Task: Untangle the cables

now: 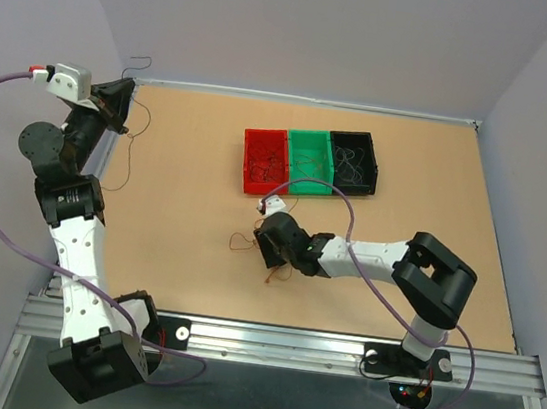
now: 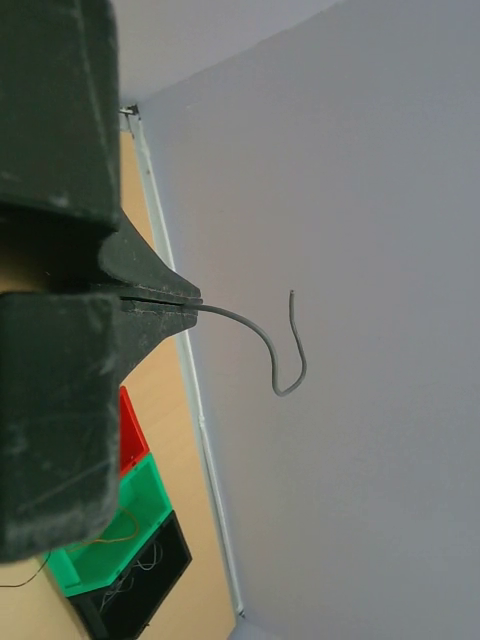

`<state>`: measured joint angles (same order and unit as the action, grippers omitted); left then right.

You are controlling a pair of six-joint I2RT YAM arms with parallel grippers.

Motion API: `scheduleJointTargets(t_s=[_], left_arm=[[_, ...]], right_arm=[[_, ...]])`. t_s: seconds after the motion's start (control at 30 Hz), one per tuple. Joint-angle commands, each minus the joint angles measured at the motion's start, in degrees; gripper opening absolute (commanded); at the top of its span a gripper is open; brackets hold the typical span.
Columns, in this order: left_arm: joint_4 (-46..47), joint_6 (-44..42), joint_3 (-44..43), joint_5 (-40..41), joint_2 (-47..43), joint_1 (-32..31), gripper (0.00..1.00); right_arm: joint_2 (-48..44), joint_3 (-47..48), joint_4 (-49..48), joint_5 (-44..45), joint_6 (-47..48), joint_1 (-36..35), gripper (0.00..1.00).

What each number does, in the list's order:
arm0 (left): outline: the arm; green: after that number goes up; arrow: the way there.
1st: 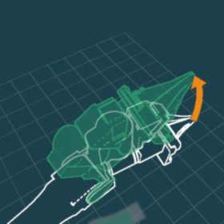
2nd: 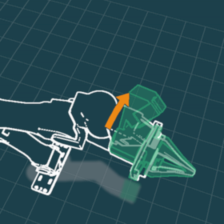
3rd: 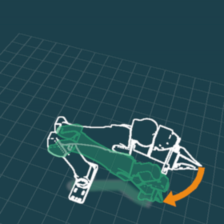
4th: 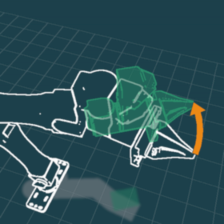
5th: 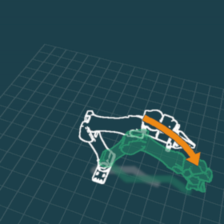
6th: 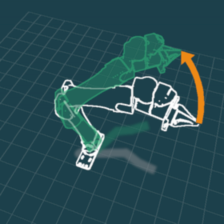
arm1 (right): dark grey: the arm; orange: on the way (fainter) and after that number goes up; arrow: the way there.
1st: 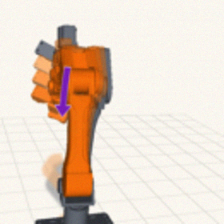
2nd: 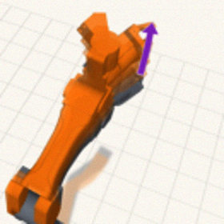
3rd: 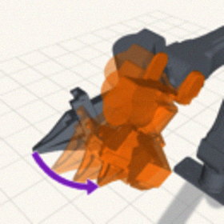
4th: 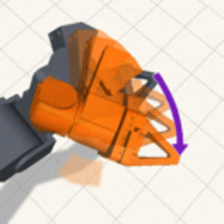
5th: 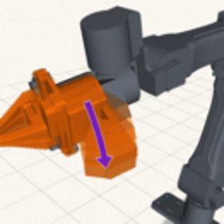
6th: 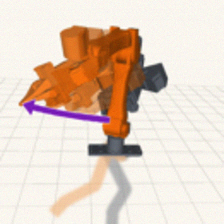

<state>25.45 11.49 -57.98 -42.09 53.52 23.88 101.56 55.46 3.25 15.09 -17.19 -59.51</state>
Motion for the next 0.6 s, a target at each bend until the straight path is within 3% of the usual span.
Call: scheduleJointTargets(t_s=[0.0, 0.03, 0.07, 0.1, 0.2, 0.37, 0.57], left_arm=[[5.7, 0.2, 0.4, -1.3, -1.3, -1.1, 0.0], [5.7, 0.1, 0.6, -1.2, -1.3, -1.3, 0.0], [5.8, 0.1, 0.8, -0.7, -1.8, -1.7, 0.0], [5.9, -0.1, 1.4, -0.5, -2.0, -2.1, 0.0], [6.4, -0.2, 2.5, 0.0, -2.6, -3.5, 0.0], [8.1, -0.9, 6.6, 0.9, -3.3, -5.6, 0.0], [9.1, -0.3, 8.7, 1.0, -3.2, -7.6, 0.0]], right_arm=[[1.2, -0.1, 6.2, 9.7, -2.3, -2.2, 0.39], [1.1, 0.0, 6.9, 11.0, -2.6, -3.2, 0.28], [0.7, 0.4, 8.5, 14.0, -2.8, -3.9, 0.06], [0.1, 0.5, 9.1, 15.0, -2.4, -5.2, 0.01], [-4.4, 0.4, 9.2, 14.4, -1.5, -6.8, 0.0], [-17.4, 2.5, 9.3, 6.3, 0.2, -7.0, 0.01], [-25.2, 14.9, 14.1, 5.4, 2.2, -5.5, 0.0]])
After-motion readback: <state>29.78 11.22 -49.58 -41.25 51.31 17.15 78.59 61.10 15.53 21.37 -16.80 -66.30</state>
